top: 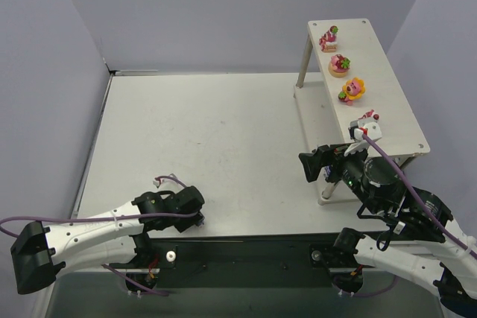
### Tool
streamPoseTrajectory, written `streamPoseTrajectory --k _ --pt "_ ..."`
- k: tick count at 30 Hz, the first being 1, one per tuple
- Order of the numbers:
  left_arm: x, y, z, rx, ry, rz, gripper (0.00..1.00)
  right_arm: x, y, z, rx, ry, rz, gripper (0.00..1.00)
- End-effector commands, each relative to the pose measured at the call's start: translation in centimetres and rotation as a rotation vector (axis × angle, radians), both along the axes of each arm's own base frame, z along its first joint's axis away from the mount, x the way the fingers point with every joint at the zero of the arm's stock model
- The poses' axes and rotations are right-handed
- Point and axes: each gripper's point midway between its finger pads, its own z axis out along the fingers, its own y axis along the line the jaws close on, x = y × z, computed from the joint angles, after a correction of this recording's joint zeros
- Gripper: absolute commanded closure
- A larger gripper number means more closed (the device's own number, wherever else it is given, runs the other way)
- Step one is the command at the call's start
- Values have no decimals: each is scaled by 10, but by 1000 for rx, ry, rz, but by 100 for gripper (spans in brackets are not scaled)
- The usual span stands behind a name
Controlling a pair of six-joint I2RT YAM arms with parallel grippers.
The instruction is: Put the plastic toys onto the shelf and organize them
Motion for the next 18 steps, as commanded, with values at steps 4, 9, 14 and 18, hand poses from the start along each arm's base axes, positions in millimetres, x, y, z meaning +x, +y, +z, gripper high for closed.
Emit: streamPoseTrajectory --k 4,9,14,18 --pt "9 -7 10 -19 -45 6 86 5 -10 5 -6 -31 -50 7" --pt "18 -23 24 5 -94 -86 100 6 -11 5 -13 -33 -58 7" --pt "35 -53 54 56 -190 -222 100 7 -11 6 -18 -35 -60 6" --pt "53 -88 81 29 -284 -326 100 7 -12 7 -18 -34 -62 6"
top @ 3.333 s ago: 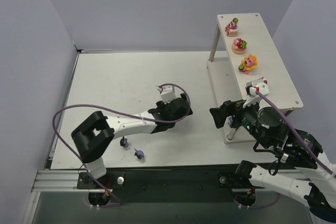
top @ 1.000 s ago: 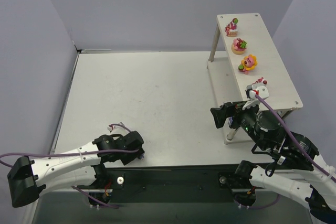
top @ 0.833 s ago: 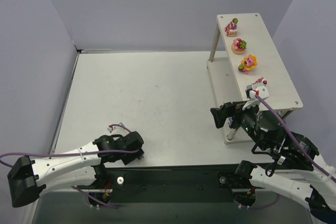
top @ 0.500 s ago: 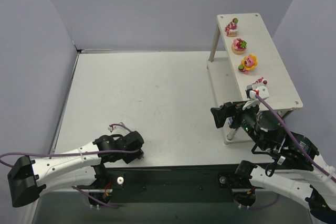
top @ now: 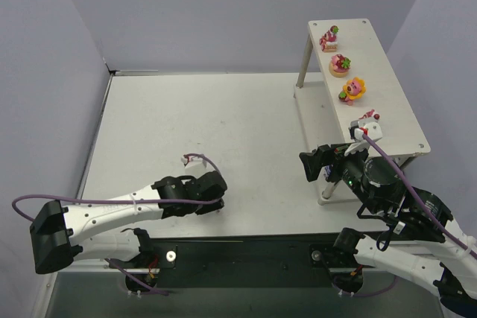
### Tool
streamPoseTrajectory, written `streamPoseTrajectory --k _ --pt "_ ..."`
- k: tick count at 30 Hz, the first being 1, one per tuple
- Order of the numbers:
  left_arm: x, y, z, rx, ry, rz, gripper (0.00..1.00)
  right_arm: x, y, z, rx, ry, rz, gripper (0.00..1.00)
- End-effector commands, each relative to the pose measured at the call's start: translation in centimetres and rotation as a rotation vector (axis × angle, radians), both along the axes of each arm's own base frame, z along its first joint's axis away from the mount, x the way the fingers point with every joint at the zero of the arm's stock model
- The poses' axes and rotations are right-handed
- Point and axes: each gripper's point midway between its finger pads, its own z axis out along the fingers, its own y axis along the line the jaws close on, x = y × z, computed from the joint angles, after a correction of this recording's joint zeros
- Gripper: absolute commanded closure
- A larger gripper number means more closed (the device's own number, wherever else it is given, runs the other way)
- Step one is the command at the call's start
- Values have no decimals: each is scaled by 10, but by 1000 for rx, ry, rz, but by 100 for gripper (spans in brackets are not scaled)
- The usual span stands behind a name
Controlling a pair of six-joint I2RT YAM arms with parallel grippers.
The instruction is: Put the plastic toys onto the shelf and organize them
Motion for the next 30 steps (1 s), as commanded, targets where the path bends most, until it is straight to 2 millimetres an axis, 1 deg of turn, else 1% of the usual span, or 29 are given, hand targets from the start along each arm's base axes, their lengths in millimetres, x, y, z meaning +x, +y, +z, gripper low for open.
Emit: streamPoseTrajectory --k 1,2,3,4,5,6,7,8,9,10,11,12,13,14,15,16,17,18,19,20,21,22,23,24,25,27,28,29,30 --pt "32 -45 43 -53 -178 -133 100 5 -10 8 -11 -30 -51 6" --pt "39 -54 46 -50 -192 -149 100 5 -10 8 -11 -31 -51 7" --pt "40 -62 48 -67 -187 -178 100 5 -11 10 -9 -33 -51 7" --pt "47 -73 54 -100 -197 -194 100 4 -11 11 -6 -33 -51 7" --pt "61 -78 56 -93 -206 -228 100 4 -12 11 -5 -33 -51 7" --pt "64 -86 58 -113 -191 -251 100 3 -13 12 -4 -32 -50 7" --pt "71 -95 63 -140 -206 -271 100 2 -13 14 1 -36 -50 7" --pt "83 -97 56 -117 -203 -294 100 2 -14 15 6 -36 -49 7" --pt "93 -107 69 -146 -221 -304 100 1 -14 16 7 -38 -49 7" --pt "99 -115 72 -157 -226 -342 100 1 -15 17 10 -40 -49 7" --pt "111 -119 62 -136 -207 -341 100 0 -15 18 15 -42 -48 7" --pt "121 -131 77 -160 -230 -358 100 0 -16 18 12 -41 -49 7" --pt "127 -138 81 -158 -234 -395 100 0 -15 19 14 -41 -46 7" --pt "135 -145 67 -132 -203 -402 100 0 -16 19 14 -41 -48 7" --pt "151 -154 84 -160 -236 -397 100 0 -16 20 16 -42 -50 7" --pt "158 -160 84 -165 -236 -404 100 0 -16 19 15 -41 -51 7" --pt "163 -167 71 -170 -198 -415 100 0 -17 20 16 -42 -53 7" --pt "172 -173 75 -187 -205 -414 100 0 -16 20 16 -41 -51 7" --pt "183 -182 89 -208 -232 -414 100 0 -16 19 16 -40 -50 7" --pt "190 -189 79 -194 -214 -413 100 0 -16 18 14 -37 -52 7" --pt "194 -192 76 -184 -204 -415 100 0 -16 18 17 -37 -51 7" --pt "200 -205 95 -221 -228 -438 100 0 -16 19 18 -38 -51 7" --pt "204 -213 80 -210 -199 -445 100 0 -16 18 18 -38 -49 7" --pt "207 -218 79 -211 -196 -452 100 -1 -16 20 25 -39 -50 7" --pt "214 -232 83 -226 -207 -465 100 -1 -16 19 21 -38 -48 7" --pt "219 -239 83 -223 -198 -471 100 -1 -16 21 24 -40 -43 7" --pt "222 -244 73 -209 -185 -477 100 -2 -16 22 27 -42 -42 7" --pt "228 -253 90 -234 -218 -480 100 -2 -16 22 28 -43 -43 7" --pt "229 -256 89 -233 -210 -485 100 -2 -16 22 29 -43 -39 7"
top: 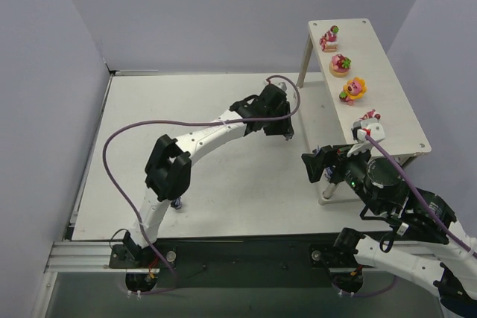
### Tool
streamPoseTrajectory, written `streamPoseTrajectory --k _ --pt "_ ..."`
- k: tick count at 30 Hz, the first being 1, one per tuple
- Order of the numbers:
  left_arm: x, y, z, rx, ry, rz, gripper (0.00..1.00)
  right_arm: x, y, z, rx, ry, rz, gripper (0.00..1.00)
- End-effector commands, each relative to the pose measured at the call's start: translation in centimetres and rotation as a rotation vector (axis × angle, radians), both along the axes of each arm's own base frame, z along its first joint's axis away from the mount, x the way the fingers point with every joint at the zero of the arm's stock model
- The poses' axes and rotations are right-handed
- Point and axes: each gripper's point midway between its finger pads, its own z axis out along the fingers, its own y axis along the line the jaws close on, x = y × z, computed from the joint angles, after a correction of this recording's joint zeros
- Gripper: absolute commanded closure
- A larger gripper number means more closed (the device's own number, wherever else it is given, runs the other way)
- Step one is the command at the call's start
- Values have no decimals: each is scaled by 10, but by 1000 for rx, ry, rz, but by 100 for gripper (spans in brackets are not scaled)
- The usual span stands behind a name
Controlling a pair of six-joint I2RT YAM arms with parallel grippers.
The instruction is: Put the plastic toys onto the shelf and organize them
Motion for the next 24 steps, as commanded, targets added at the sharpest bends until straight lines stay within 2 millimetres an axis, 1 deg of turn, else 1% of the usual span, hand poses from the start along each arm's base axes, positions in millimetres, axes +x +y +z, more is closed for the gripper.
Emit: streamPoseTrajectory --k 1,2,3,4,5,6,7,8,9,10,16,19,24 --pt "7 -24 14 -21 -15 -58 100 1 -11 22 35 -50 -38 7" --pt "13 -31 30 -50 -38 -56 100 1 -11 22 34 -52 -32 7" --pt "14 -32 28 -43 -32 -54 100 0 -10 22 34 -51 -29 7" --pt "18 -36 20 -35 -25 -48 100 0 -11 23 34 -51 -30 7" --pt "19 -38 21 -42 -23 -47 100 0 -11 23 35 -53 -28 7" --pt "21 -43 27 -58 -30 -45 100 0 -11 23 34 -54 -29 8" --pt "22 -46 18 -56 -16 -39 100 1 -12 23 31 -54 -33 7" --pt "21 -50 17 -62 -13 -38 100 0 -12 23 32 -55 -33 7" --pt "22 -53 21 -75 -19 -37 100 1 -12 23 31 -55 -34 8" --pt "23 -56 15 -77 -11 -28 100 1 -12 22 28 -53 -36 7" --pt "22 -76 7 -106 -14 -22 100 2 -11 20 22 -51 -36 7" --pt "22 -82 2 -107 -20 -15 100 2 -12 20 20 -51 -38 7" --pt "20 -96 4 -158 -21 -22 100 2 -12 18 16 -50 -38 7"
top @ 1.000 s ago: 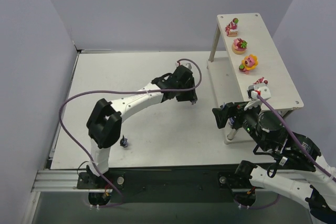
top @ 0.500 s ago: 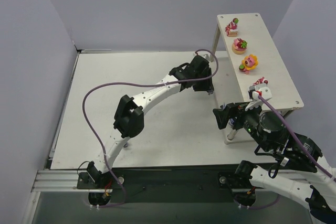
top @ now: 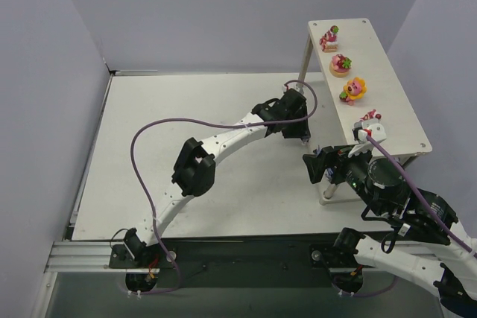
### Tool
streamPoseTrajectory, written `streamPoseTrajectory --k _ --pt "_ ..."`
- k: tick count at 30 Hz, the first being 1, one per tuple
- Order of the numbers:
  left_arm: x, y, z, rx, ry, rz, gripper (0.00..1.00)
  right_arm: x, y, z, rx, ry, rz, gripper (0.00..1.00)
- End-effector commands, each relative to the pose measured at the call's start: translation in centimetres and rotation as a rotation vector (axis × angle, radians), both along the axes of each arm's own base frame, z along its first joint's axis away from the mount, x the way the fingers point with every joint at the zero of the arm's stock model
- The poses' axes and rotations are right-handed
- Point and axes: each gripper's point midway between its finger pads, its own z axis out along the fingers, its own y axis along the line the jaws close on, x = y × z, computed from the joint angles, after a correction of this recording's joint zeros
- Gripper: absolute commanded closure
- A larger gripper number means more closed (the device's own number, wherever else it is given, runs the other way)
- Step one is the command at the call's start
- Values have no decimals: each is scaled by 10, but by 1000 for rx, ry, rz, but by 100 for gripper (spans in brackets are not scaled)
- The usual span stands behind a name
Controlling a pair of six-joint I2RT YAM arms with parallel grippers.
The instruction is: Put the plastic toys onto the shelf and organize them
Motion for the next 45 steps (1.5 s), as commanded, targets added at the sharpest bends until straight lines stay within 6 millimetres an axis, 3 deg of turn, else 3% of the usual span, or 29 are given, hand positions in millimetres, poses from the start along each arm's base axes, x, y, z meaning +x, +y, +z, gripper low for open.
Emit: streamPoseTrajectory --k 1,19,25,36,40,41,42,43,44,45 --pt "6 -26 39 -129 -66 2 100 4 -10 18 20 -53 -44 8" --pt "2 -22 69 -130 -151 51 100 5 -11 13 7 -47 -54 7" --pt "-2 -23 97 -163 -206 56 100 6 -12 11 -1 -47 -61 7" --pt "-9 -33 103 -205 -202 41 100 6 -13 9 -5 -45 -63 7" --pt "-5 -20 99 -160 -214 82 100 5 -14 10 4 -50 -66 7" --pt "-3 -12 111 -163 -232 98 100 5 -15 9 3 -48 -67 8" --pt "-5 -2 93 -114 -217 112 100 5 -15 10 3 -47 -67 7" --pt "-1 9 92 -82 -246 146 100 5 -14 10 2 -47 -66 7" --pt "-4 20 112 -93 -274 162 100 5 -15 9 -1 -46 -65 8" --pt "-6 34 88 -38 -258 168 100 5 -15 10 3 -47 -66 7"
